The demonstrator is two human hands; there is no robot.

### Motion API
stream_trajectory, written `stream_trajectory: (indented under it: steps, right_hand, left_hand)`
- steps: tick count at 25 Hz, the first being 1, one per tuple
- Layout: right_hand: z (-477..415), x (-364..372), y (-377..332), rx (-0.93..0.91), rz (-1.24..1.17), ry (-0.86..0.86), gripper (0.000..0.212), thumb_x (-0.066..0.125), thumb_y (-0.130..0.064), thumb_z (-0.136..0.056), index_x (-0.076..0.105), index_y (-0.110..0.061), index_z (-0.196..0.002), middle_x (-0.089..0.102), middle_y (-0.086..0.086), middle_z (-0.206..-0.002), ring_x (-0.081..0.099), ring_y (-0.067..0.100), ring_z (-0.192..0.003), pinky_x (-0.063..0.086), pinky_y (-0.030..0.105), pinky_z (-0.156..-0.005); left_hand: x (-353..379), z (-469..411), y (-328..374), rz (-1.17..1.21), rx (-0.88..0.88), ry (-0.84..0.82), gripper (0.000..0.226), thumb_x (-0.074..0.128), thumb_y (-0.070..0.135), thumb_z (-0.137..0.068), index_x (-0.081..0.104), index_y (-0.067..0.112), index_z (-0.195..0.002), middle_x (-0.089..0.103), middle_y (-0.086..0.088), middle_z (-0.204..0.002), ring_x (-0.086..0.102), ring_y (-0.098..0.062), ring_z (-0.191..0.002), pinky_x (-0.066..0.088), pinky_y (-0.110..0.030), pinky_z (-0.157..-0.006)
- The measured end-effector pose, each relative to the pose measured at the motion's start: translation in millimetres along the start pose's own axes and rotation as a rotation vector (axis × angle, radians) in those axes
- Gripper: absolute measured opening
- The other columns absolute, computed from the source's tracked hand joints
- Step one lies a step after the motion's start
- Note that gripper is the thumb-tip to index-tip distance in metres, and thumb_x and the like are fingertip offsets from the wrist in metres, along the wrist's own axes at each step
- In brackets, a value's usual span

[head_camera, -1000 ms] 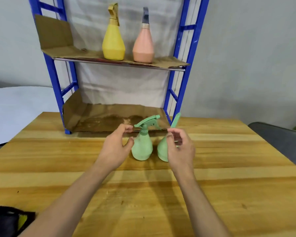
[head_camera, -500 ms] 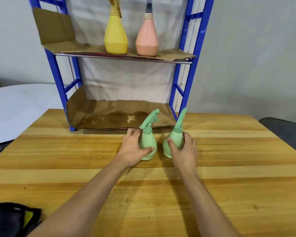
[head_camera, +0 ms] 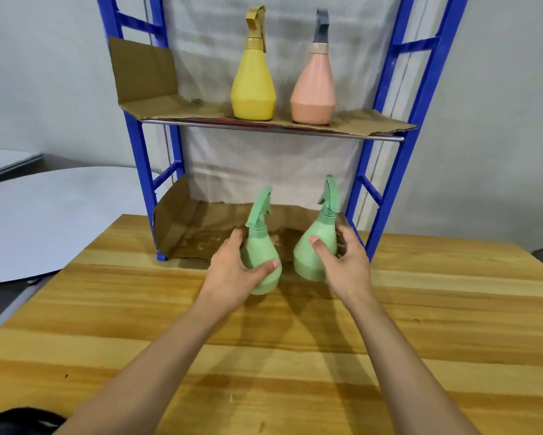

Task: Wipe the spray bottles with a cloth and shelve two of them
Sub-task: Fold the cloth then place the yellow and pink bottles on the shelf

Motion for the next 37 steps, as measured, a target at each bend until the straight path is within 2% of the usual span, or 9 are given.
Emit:
stream_trajectory:
  steps: [3, 5, 7, 12, 16, 21, 29, 34, 37]
  right_hand:
    - [-24, 23, -8, -0.035, -0.003, -0.032, 0.037, 0.073, -0.046, -0.086, 0.055, -0.036, -0.118, 0.066, -0.018, -0.108, 0.063, -0.003, -0.099, 0.055, 0.034, -0.089]
    - [-38, 36, -9, -0.028, 0.026, -0.066, 0.036, 0.071, -0.041, -0.089, 0.050, -0.034, -0.117, 0.061, -0.020, -0.105, 0.059, -0.006, -0.095, 0.052, 0.031, -0.089]
    - [-50, 44, -6, -0.019, 0.044, -0.078, 0.037, 0.069, -0.038, -0.092, 0.046, -0.034, -0.121, 0.057, -0.016, -0.109, 0.057, 0.001, -0.096, 0.049, 0.028, -0.087]
    - [-68, 56, 4, -0.015, 0.083, -0.083, 0.041, 0.067, -0.036, -0.094, 0.046, -0.028, -0.127, 0.056, -0.010, -0.115, 0.054, 0.005, -0.100, 0.041, 0.016, -0.073]
    - [-74, 59, 14, -0.005, 0.103, -0.069, 0.049, 0.067, -0.038, -0.093, 0.046, -0.024, -0.135, 0.055, -0.010, -0.118, 0.056, 0.009, -0.106, 0.048, 0.029, -0.087]
    - [-80, 67, 17, -0.035, 0.148, -0.076, 0.054, 0.066, -0.042, -0.093, 0.044, -0.026, -0.139, 0.056, -0.006, -0.123, 0.057, 0.014, -0.113, 0.049, 0.037, -0.097]
    - [-81, 76, 21, -0.025, 0.149, -0.093, 0.054, 0.063, -0.045, -0.092, 0.041, -0.030, -0.139, 0.058, -0.003, -0.129, 0.057, 0.018, -0.118, 0.049, 0.046, -0.103]
    - [-66, 64, 9, 0.021, 0.213, -0.117, 0.071, 0.063, -0.049, -0.092, 0.032, -0.025, -0.151, 0.049, 0.002, -0.146, 0.048, 0.022, -0.135, 0.040, 0.043, -0.112]
    - [-42, 45, -5, -0.048, 0.279, -0.092, 0.069, 0.061, -0.047, -0.095, 0.030, -0.028, -0.153, 0.040, -0.001, -0.156, 0.040, 0.019, -0.142, 0.034, 0.040, -0.113]
  left_hand:
    - [-19, -33, -4, 0.019, -0.001, 0.049, 0.059, 0.086, 0.042, -0.077, 0.048, 0.029, -0.121, 0.060, 0.017, -0.110, 0.058, -0.002, -0.097, 0.044, -0.012, -0.075]
    - [-22, -54, -12, 0.027, 0.003, 0.074, 0.062, 0.087, 0.038, -0.078, 0.050, 0.024, -0.126, 0.059, 0.015, -0.114, 0.058, -0.005, -0.102, 0.045, -0.016, -0.080]
    - [-20, -74, -23, 0.024, -0.003, 0.090, 0.064, 0.087, 0.037, -0.078, 0.050, 0.023, -0.128, 0.059, 0.013, -0.116, 0.057, -0.008, -0.107, 0.047, -0.023, -0.086]
    - [-8, -104, -45, 0.004, -0.020, 0.132, 0.067, 0.088, 0.042, -0.075, 0.052, 0.022, -0.128, 0.064, 0.004, -0.122, 0.061, -0.014, -0.112, 0.054, -0.033, -0.093]
    - [3, -110, -49, 0.005, -0.004, 0.163, 0.071, 0.089, 0.043, -0.074, 0.053, 0.021, -0.131, 0.065, 0.002, -0.124, 0.061, -0.014, -0.113, 0.055, -0.037, -0.096]
    - [11, -116, -50, -0.003, 0.004, 0.172, 0.074, 0.088, 0.048, -0.072, 0.054, 0.021, -0.133, 0.066, 0.000, -0.124, 0.063, -0.018, -0.113, 0.056, -0.042, -0.096]
    - [14, -110, -47, -0.044, -0.021, 0.203, 0.072, 0.085, 0.054, -0.073, 0.052, 0.023, -0.129, 0.064, 0.001, -0.118, 0.063, -0.020, -0.111, 0.055, -0.046, -0.094]
    - [7, -95, -41, -0.070, -0.011, 0.059, 0.087, 0.082, 0.045, -0.081, 0.036, 0.023, -0.151, 0.052, -0.005, -0.139, 0.053, -0.023, -0.128, 0.044, -0.037, -0.105]
    - [-11, -73, -31, -0.123, 0.056, 0.060, 0.078, 0.076, 0.040, -0.088, 0.035, 0.024, -0.153, 0.051, -0.004, -0.144, 0.052, -0.023, -0.132, 0.044, -0.038, -0.107]
Point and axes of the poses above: each hand's wrist, its own z-axis away from the middle knuckle, its own x-axis out of the palm, y = z × x, the point moved 7 cm from there along -z, towards the middle knuckle
